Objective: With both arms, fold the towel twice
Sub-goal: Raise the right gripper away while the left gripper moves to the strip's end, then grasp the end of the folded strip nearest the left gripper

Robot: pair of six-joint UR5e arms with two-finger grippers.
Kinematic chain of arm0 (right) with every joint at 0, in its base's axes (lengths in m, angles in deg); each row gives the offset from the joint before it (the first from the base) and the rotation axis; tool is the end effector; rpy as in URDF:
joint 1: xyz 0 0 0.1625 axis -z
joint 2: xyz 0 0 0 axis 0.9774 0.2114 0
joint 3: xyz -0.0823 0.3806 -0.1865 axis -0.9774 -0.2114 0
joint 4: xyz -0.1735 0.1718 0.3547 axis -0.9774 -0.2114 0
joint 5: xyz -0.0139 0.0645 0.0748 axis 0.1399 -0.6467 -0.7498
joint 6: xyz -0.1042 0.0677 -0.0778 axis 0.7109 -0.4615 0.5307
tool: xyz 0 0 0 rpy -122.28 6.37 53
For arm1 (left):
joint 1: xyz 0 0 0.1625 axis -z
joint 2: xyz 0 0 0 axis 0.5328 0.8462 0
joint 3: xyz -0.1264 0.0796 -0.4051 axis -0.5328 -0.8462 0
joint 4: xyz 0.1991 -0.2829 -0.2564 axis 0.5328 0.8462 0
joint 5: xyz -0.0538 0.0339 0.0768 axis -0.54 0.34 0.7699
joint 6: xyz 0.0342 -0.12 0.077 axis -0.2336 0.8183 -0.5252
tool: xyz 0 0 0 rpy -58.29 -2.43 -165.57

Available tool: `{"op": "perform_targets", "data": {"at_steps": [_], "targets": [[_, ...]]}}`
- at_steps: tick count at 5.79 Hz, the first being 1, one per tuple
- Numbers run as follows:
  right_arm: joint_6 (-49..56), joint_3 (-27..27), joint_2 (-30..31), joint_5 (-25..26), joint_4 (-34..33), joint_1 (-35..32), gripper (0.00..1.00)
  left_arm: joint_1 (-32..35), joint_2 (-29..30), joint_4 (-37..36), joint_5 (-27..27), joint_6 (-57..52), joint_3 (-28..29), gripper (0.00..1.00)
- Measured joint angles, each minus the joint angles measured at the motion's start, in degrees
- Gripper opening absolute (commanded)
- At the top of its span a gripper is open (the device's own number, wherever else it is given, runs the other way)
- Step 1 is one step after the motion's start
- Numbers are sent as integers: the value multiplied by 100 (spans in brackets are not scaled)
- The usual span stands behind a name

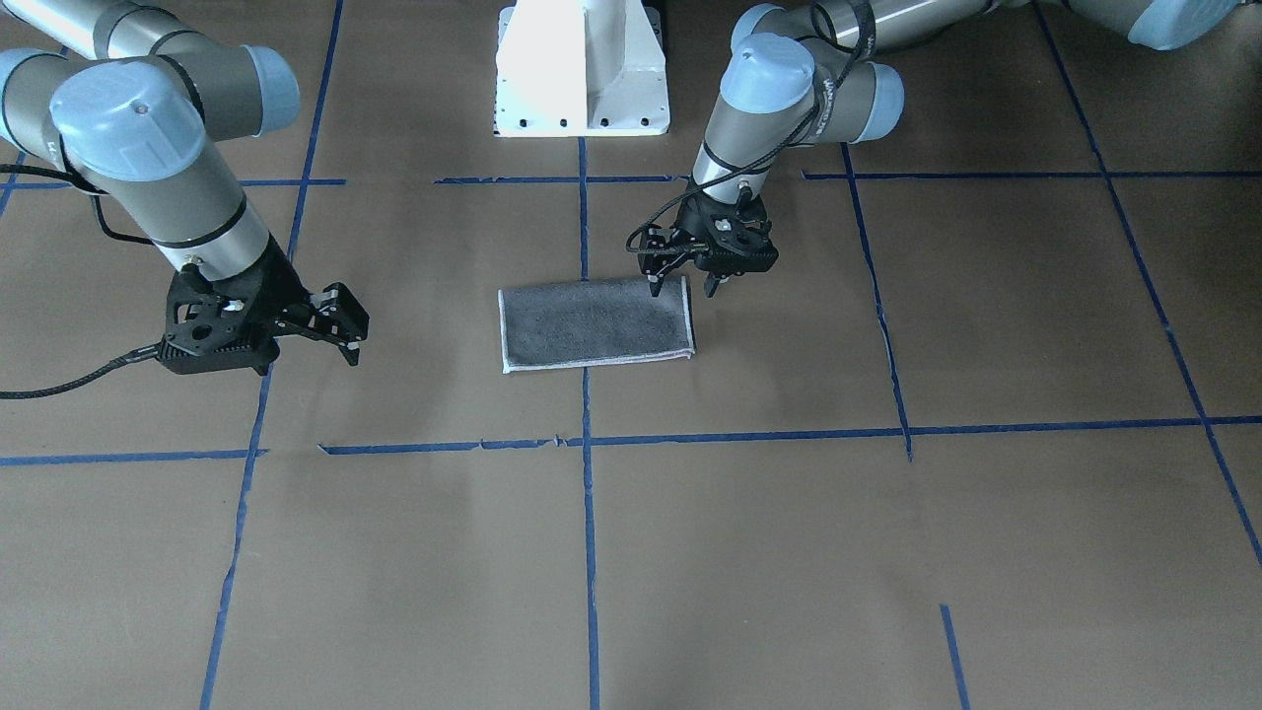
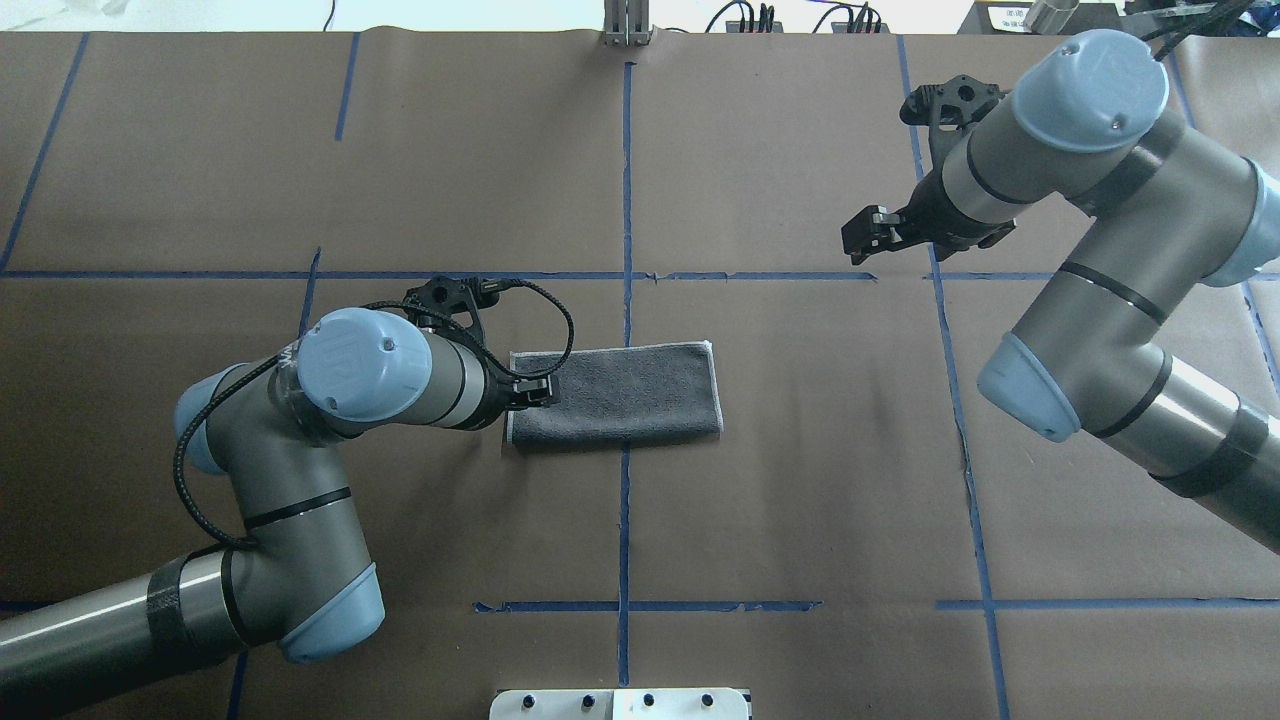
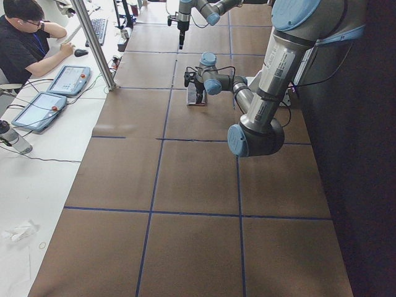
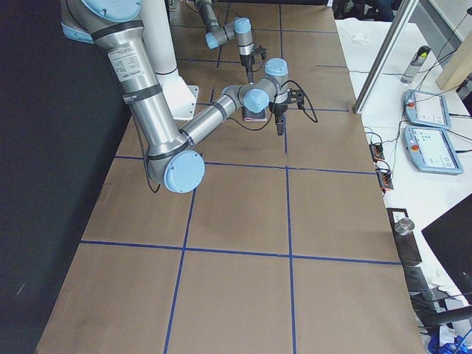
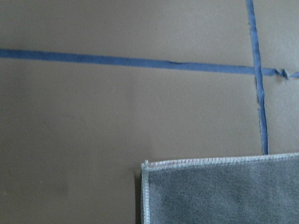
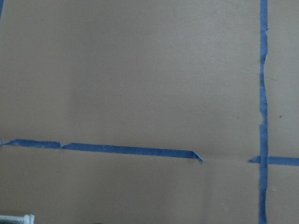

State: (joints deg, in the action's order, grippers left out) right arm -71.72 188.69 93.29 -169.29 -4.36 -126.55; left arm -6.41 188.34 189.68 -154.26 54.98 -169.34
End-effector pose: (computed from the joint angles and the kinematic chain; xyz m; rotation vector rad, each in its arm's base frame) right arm -0.3834 -0.5420 0.3548 0.1897 -0.8241 -0.0005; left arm 0.5926 -0.4092 0.2914 0.1477 1.0063 -0.2220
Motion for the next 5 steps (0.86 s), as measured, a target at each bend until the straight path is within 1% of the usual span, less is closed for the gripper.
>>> {"op": "perform_targets", "data": {"at_steps": [2, 4, 5], "targets": [[111, 267, 256, -59, -5, -51, 100, -108, -16, 86, 82, 310, 93, 59], [118, 298, 292, -52, -5, -54, 100, -120, -12, 97, 85, 333, 171, 59], [118, 300, 295, -47, -5, -55, 100, -122, -11, 98, 83, 335, 177, 56]]}}
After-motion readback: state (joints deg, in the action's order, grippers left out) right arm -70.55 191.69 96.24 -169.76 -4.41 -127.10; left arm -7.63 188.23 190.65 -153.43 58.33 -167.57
